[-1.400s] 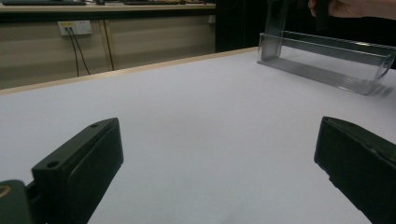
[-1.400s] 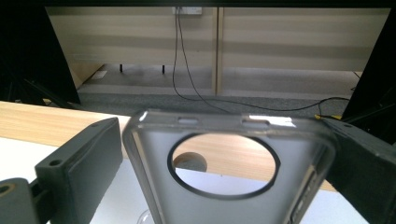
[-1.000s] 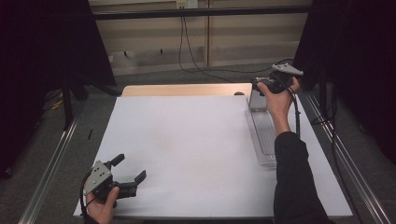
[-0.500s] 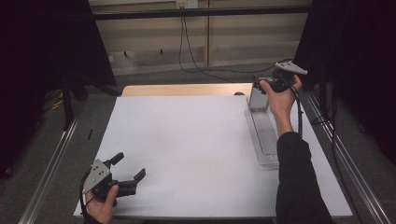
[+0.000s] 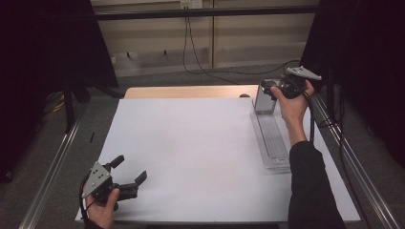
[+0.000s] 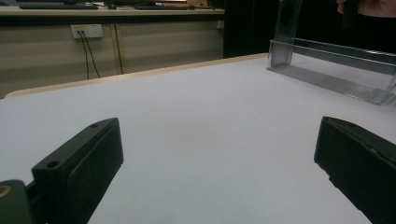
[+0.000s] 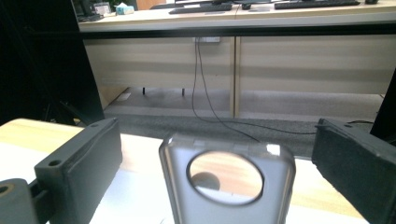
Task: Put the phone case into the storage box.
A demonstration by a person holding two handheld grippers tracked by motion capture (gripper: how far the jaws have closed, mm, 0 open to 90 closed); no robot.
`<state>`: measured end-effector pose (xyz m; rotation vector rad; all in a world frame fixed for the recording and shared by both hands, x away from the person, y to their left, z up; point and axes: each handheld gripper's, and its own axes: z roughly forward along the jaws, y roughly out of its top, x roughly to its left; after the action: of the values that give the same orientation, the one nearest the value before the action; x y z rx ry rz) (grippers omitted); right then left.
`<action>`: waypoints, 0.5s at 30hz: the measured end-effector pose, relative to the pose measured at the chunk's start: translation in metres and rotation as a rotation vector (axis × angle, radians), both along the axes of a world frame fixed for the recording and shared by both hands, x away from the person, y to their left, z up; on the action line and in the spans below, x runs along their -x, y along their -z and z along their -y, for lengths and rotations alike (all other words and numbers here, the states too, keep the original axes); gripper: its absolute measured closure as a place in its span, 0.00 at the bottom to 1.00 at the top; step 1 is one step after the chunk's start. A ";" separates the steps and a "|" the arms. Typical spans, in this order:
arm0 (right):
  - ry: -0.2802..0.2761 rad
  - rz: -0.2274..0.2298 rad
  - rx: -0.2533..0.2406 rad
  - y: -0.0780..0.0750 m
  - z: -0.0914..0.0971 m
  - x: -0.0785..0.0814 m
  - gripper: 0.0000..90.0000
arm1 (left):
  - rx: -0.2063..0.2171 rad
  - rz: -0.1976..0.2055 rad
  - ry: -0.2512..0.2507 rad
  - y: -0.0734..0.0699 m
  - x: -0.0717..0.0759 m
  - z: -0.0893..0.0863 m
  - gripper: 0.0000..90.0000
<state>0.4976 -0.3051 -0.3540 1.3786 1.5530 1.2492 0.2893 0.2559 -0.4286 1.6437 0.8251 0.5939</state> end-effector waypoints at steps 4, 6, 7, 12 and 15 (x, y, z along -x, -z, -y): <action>0.014 0.006 -0.002 0.004 0.002 0.006 0.02 | 0.001 0.021 -0.056 0.000 0.001 0.001 0.03; 0.006 0.001 -0.003 0.006 0.004 0.008 0.02 | -0.001 0.027 -0.065 0.000 0.001 0.002 0.03; 0.006 0.000 0.003 0.006 0.004 0.009 0.02 | -0.006 0.027 -0.063 0.000 0.001 0.002 0.03; 0.004 0.011 -0.014 0.010 0.008 0.018 0.02 | -0.007 0.027 -0.052 0.001 0.001 0.003 0.03; -0.015 0.015 -0.004 0.012 0.009 0.023 0.00 | 0.005 0.023 -0.048 0.000 0.002 0.003 0.03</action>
<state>0.4742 -0.3138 -0.3659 1.3597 1.5539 1.2699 0.2875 0.2531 -0.4287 1.6136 0.8512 0.6426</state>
